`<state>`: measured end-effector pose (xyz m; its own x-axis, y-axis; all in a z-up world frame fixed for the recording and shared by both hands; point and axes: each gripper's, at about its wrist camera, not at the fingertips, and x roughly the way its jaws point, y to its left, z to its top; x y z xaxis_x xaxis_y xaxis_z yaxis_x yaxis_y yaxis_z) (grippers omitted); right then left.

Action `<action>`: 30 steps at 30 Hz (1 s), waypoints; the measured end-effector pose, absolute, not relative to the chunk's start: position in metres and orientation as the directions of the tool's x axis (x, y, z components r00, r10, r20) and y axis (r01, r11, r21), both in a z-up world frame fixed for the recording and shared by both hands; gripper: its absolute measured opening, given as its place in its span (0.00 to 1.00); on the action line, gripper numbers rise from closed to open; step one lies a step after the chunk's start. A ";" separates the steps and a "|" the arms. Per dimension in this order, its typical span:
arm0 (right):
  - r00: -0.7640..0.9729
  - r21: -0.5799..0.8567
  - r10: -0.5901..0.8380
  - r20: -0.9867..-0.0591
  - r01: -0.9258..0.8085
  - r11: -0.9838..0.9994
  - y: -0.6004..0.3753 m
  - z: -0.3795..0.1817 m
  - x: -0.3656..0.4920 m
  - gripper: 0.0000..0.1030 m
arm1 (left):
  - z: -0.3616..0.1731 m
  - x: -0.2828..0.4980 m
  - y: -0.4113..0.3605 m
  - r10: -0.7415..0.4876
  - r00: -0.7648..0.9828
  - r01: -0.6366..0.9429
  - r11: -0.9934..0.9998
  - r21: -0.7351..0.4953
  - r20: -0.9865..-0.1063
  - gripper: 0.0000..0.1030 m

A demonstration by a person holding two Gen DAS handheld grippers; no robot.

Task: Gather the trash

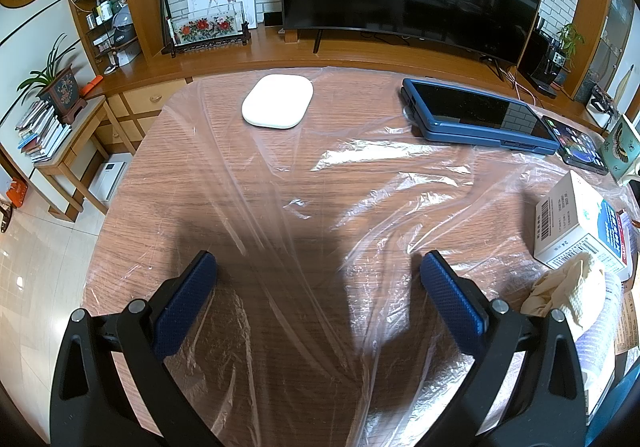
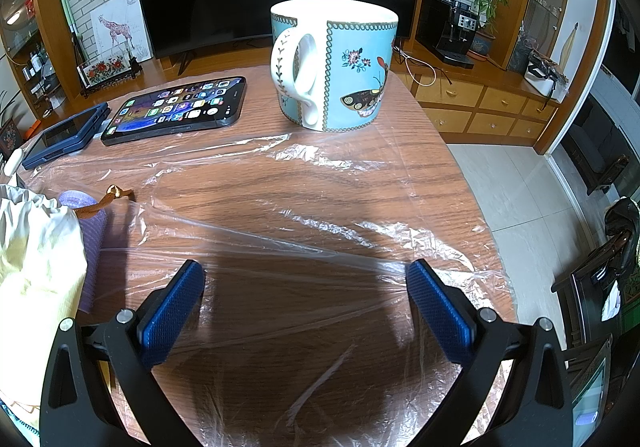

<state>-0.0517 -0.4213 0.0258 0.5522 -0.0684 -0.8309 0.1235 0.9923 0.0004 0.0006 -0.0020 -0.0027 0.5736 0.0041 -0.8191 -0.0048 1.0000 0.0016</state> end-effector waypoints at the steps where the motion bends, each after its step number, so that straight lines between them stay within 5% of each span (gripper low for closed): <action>1: 0.552 0.000 -0.068 -0.831 0.124 0.992 -0.421 0.026 -0.052 0.97 | -0.003 0.001 -0.002 0.004 0.574 -0.005 1.000 0.002 -0.819 0.99; 26: 0.525 -0.010 -0.076 -0.848 0.127 0.992 -0.421 0.032 -0.053 0.96 | -0.003 0.004 -0.003 -0.001 0.560 0.013 1.000 0.007 -0.828 0.99; 30: 0.638 -0.071 -0.112 -0.762 0.090 0.993 -0.408 0.084 -0.087 0.96 | 0.029 -0.016 0.002 0.013 0.619 0.022 0.999 0.034 -0.785 0.99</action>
